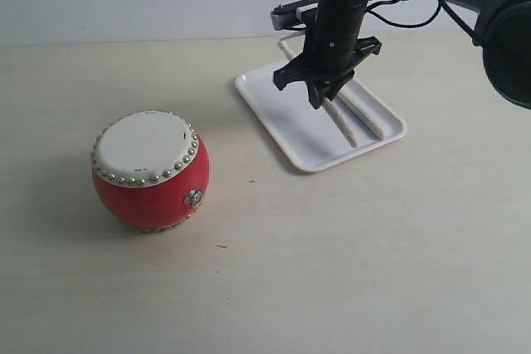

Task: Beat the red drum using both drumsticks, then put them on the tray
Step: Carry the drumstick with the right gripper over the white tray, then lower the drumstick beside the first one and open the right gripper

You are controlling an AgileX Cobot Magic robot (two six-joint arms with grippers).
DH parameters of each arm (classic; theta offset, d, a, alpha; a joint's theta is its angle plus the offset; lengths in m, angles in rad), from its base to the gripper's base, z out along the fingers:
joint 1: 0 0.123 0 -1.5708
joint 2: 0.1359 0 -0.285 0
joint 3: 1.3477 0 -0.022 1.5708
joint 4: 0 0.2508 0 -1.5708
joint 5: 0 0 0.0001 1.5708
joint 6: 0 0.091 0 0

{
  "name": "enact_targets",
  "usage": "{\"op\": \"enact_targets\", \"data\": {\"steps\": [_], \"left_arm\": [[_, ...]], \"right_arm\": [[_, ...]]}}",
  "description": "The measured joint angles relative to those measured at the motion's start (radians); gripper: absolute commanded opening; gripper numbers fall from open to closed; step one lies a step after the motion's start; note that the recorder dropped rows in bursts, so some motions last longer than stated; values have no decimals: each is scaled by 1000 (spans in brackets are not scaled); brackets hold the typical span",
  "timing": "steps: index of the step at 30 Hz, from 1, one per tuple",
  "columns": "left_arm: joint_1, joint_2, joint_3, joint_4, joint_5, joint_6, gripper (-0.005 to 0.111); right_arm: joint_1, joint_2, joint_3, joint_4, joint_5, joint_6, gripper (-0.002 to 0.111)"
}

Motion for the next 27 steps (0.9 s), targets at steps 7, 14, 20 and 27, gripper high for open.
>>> {"op": "enact_targets", "data": {"steps": [7, 14, 20, 27], "left_arm": [[0, 0, -2, 0, 0, 0, 0], [0, 0, -2, 0, 2, 0, 0], [0, 0, -2, 0, 2, 0, 0], [0, 0, -2, 0, 2, 0, 0]], "right_arm": [[0, 5, -2, 62, -5, 0, 0], [0, 5, -2, 80, -33, 2, 0], [0, 5, -2, 94, -76, 2, 0], [0, 35, -3, 105, -78, 2, 0]]}}
